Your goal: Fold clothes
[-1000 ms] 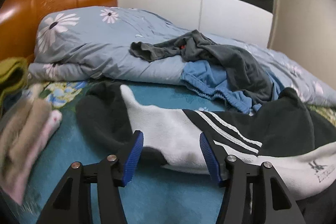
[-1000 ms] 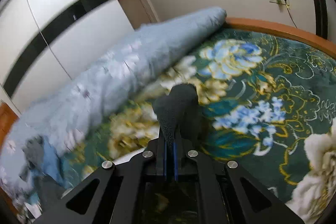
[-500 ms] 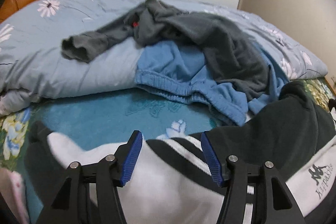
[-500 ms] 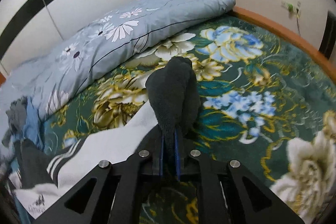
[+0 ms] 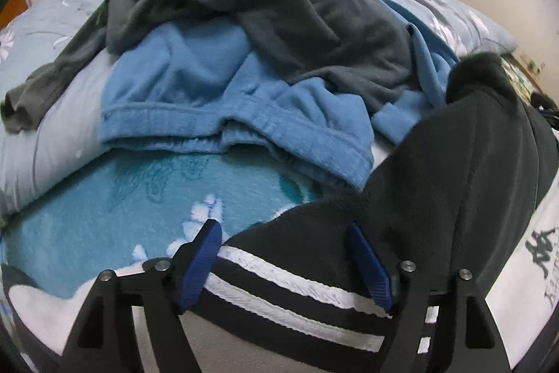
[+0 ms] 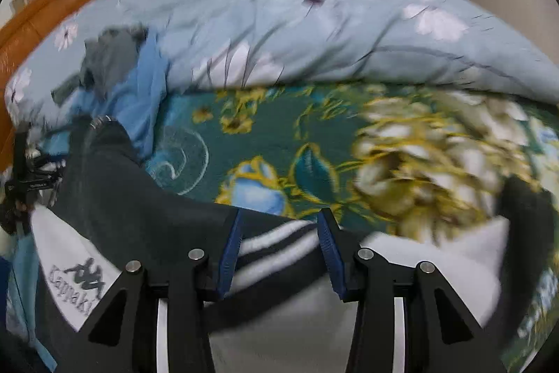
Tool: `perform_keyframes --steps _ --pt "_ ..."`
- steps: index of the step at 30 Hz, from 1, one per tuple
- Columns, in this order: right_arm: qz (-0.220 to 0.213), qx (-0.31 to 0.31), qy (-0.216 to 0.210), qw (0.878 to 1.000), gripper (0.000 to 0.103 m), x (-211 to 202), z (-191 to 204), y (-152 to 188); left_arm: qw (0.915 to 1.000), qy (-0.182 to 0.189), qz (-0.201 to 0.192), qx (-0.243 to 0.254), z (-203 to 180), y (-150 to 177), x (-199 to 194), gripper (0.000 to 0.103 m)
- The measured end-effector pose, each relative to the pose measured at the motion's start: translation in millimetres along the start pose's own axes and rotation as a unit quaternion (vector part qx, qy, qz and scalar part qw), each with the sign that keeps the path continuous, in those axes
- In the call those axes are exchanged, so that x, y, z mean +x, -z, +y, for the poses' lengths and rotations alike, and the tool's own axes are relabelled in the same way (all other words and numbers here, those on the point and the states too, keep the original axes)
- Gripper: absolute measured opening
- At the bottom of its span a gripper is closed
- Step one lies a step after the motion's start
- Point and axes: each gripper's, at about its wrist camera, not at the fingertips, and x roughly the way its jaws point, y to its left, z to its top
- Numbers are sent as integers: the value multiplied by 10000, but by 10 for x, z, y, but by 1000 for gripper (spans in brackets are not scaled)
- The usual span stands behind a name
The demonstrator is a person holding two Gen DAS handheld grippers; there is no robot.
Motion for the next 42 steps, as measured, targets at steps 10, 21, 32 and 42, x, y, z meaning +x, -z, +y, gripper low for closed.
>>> perform_keyframes --steps 10,21,32,42 --pt "381 -553 -404 9969 53 103 20 278 9980 533 34 351 -66 236 -154 75" --pt "287 -933 6 9952 61 308 303 151 9981 361 24 494 -210 262 -190 72" --pt "159 -1199 254 9923 9 69 659 423 9975 236 -657 139 -249 303 -423 13" --pt "-2040 -493 647 9756 8 -937 469 -52 9714 121 -2326 -469 67 200 -1264 9"
